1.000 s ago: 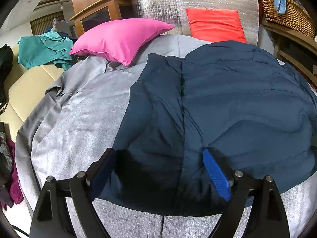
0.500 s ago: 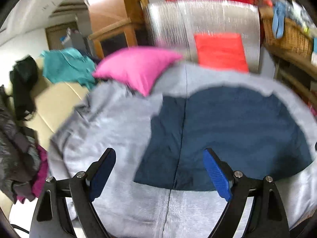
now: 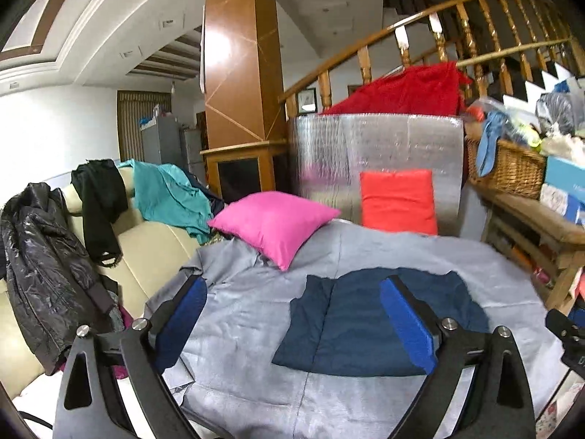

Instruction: Fold large clothes

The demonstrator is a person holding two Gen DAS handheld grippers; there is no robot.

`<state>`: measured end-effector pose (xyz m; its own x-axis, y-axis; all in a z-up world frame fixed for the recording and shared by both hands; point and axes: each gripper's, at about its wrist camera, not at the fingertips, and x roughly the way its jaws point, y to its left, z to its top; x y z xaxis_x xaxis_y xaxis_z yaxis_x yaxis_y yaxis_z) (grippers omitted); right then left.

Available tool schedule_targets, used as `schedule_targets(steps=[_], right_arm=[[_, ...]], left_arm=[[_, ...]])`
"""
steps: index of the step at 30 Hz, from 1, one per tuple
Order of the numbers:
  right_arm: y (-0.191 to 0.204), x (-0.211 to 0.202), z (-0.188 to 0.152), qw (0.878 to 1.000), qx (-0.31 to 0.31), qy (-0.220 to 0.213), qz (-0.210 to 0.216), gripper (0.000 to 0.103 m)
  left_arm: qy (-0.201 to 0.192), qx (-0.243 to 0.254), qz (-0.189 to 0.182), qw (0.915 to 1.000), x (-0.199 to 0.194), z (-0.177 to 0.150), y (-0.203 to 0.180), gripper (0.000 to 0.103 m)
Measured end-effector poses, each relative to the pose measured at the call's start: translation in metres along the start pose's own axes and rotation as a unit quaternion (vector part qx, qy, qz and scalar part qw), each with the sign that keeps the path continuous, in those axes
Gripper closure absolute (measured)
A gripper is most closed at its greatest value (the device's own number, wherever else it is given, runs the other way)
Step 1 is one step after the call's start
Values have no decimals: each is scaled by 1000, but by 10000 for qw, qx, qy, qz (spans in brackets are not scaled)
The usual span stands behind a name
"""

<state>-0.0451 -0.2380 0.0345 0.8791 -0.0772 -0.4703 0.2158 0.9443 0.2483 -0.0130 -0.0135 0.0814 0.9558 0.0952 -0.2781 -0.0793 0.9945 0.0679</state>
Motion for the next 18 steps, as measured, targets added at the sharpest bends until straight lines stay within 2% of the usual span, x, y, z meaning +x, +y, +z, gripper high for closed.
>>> schedule_targets(steps=[5, 18], right_arm=[[23, -26, 5, 9992, -226, -327, 41, 15], [26, -23, 5, 9990, -231, -362, 80, 15]], left_arm=[[-214, 2, -158, 9996, -27, 9, 0, 3], [-285, -67, -43, 9996, -34, 9, 4, 3]])
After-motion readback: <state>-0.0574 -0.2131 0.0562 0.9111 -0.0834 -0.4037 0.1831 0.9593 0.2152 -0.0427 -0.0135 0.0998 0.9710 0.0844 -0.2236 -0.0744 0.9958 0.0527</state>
